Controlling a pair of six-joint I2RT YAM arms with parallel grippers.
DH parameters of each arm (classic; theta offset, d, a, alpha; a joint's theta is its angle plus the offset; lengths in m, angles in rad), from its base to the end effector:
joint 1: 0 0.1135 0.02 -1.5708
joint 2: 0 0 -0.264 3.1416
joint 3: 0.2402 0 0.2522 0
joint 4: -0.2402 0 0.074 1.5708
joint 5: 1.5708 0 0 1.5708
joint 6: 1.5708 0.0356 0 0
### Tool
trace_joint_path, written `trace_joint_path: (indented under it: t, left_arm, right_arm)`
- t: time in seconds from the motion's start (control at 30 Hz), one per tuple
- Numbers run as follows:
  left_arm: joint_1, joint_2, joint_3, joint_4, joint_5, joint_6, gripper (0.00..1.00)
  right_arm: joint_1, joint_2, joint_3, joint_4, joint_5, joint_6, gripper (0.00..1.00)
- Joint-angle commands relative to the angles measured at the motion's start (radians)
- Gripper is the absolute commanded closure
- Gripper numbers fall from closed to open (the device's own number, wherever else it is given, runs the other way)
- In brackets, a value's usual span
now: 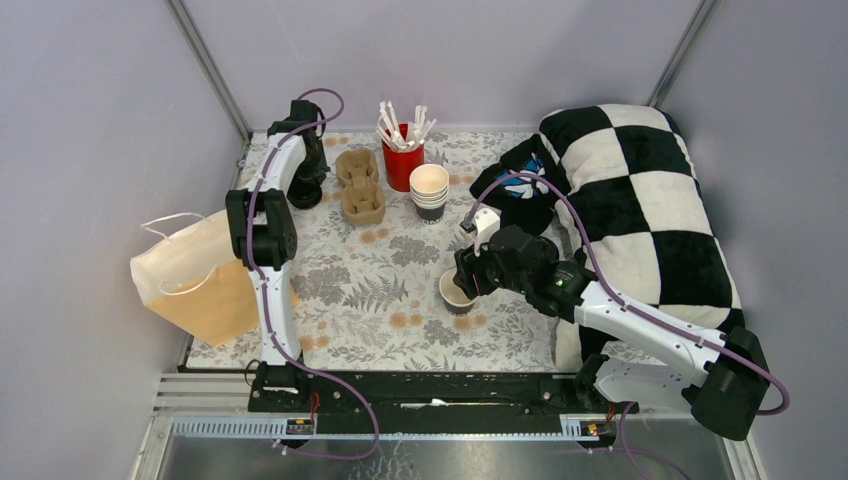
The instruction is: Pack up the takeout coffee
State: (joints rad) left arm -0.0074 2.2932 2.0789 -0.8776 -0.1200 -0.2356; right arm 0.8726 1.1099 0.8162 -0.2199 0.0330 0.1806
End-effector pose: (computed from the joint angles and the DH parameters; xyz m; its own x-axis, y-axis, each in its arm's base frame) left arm 0.4971 0.0006 0.2210 -0.8518 -0.2254 -0.4729 -0.2536 0.9673 -0.0043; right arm 0.1615 0.1906 0.2826 -0.4449 -0.2509 -0.8597 -0.6782 0.7213 0.1405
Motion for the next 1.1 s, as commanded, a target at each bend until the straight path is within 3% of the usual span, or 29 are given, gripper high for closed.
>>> trace_joint_path:
  t: [0.0, 0.53, 0.63, 0.73, 0.83, 0.9, 0.97, 1.0, 1.07]
  left_arm:
    - [0.006, -0.079, 0.009, -0.008, -0.001, -0.011, 0.89]
    - [0.006, -0.162, -0.016, -0.044, 0.041, -0.055, 0.93]
    - [-0.002, -0.244, -0.048, -0.046, 0.145, -0.109, 0.94]
    - [-0.017, -0.41, -0.137, 0.012, 0.348, -0.222, 0.94]
    - [-0.054, -0.609, -0.298, 0.158, 0.54, -0.386, 0.94]
    - [-0.095, -0.757, -0.449, 0.349, 0.672, -0.524, 0.94]
    - [-0.129, -0.897, -0.648, 0.678, 0.816, -0.756, 0.94]
    - [-0.148, -0.957, -0.753, 0.948, 0.859, -0.901, 0.94]
    - [-0.2, -1.029, -0.916, 1.333, 0.898, -1.15, 0.95]
  right_arm:
    - [0.007, -0.006, 0.035, 0.023, -0.009, 0.009, 0.41]
    - [0.007, -0.019, 0.046, 0.015, 0.017, 0.025, 0.37]
    - [0.006, -0.029, 0.086, -0.044, 0.048, 0.05, 0.29]
    - [0.006, -0.048, 0.166, -0.134, 0.091, 0.081, 0.22]
    - [-0.013, -0.068, 0.264, -0.244, 0.108, 0.132, 0.12]
    - [-0.048, -0.074, 0.333, -0.299, 0.037, 0.166, 0.04]
    - [-0.107, -0.065, 0.407, -0.344, -0.101, 0.208, 0.01]
    - [-0.138, -0.063, 0.436, -0.348, -0.175, 0.236, 0.01]
    - [-0.215, -0.057, 0.482, -0.319, -0.366, 0.29, 0.0]
